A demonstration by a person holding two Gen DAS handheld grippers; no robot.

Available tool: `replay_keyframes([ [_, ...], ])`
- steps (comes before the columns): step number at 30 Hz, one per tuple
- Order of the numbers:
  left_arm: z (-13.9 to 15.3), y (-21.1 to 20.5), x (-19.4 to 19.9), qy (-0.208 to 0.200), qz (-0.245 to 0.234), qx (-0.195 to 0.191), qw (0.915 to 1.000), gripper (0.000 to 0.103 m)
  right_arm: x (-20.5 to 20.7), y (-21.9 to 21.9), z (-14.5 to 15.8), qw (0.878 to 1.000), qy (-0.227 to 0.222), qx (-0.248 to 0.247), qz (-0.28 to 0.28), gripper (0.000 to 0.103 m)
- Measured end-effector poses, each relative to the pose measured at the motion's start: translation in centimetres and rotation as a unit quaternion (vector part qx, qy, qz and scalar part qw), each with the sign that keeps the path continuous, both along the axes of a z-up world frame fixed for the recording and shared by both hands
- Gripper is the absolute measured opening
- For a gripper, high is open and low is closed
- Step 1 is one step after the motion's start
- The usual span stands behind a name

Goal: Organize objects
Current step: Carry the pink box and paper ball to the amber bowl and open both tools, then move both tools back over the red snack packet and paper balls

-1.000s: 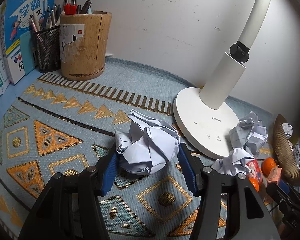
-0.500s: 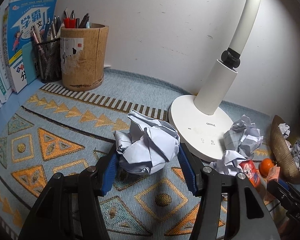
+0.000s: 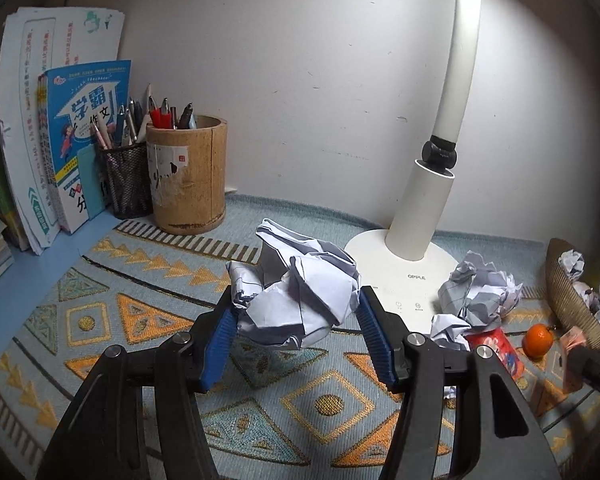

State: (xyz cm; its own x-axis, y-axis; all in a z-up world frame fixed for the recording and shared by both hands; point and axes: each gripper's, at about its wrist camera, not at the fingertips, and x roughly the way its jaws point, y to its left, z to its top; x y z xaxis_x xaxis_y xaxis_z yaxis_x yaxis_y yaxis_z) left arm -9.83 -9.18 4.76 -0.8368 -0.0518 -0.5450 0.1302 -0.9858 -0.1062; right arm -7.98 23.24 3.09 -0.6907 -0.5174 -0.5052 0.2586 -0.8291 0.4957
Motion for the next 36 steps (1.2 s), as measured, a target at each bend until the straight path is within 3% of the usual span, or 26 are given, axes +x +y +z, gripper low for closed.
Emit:
replay_keyframes([
  [3, 2.0, 1.9, 1.1, 0.009, -0.036, 0.025, 0.999, 0.056, 0.7, 1.5, 2.5, 1.0, 0.015, -0.023, 0.005, 0.059],
  [5, 4.3, 3.8, 1.4, 0.03, -0.041, 0.011, 0.9986, 0.056, 0.8, 2.9, 4.7, 0.999, 0.03, -0.027, 0.004, 0.059],
  [10, 9.9, 10.4, 1.3, 0.072, -0.1, 0.01, 0.9924, 0.056, 0.5, 7.6, 10.5, 0.997, 0.076, -0.001, -0.024, 0.059],
  [14, 11.9, 17.7, 0.7, 0.077, -0.174, 0.0, 0.9818, 0.056, -0.5, 12.4, 13.6, 0.992, 0.092, 0.041, -0.077, 0.059],
  [19, 11.5, 26.2, -0.1, 0.071, -0.264, -0.003, 0.9618, 0.059, -2.3, 17.4, 14.3, 0.985, 0.077, 0.081, -0.128, 0.059],
  [24, 8.8, 30.5, -1.9, 0.041, -0.29, 0.022, 0.956, 0.06, -4.6, 18.7, 13.2, 0.985, 0.054, 0.089, -0.135, 0.061],
  [25, 8.2, 31.1, -2.4, 0.031, -0.292, 0.02, 0.9557, 0.064, -5.2, 18.7, 12.7, 0.983, 0.045, 0.102, -0.144, 0.065],
  [27, 6.6, 32.2, -3.6, -0.013, -0.299, 0.012, 0.9542, 0.102, -6.4, 19.1, 11.6, 0.979, 0.003, 0.129, -0.156, 0.102],
  [29, 5.1, 32.7, -4.9, -0.074, -0.335, 0.045, 0.9382, 0.103, -7.1, 19.6, 10.7, 0.982, -0.023, 0.114, -0.149, 0.103],
  [30, 4.7, 32.6, -5.1, -0.085, -0.34, 0.057, 0.9348, 0.103, -6.8, 20.0, 10.6, 0.983, -0.019, 0.099, -0.151, 0.103],
  [36, 5.5, 30.3, -3.0, -0.07, -0.311, 0.028, 0.9476, 0.103, -4.6, 20.0, 11.5, 0.983, -0.004, 0.069, -0.169, 0.103],
])
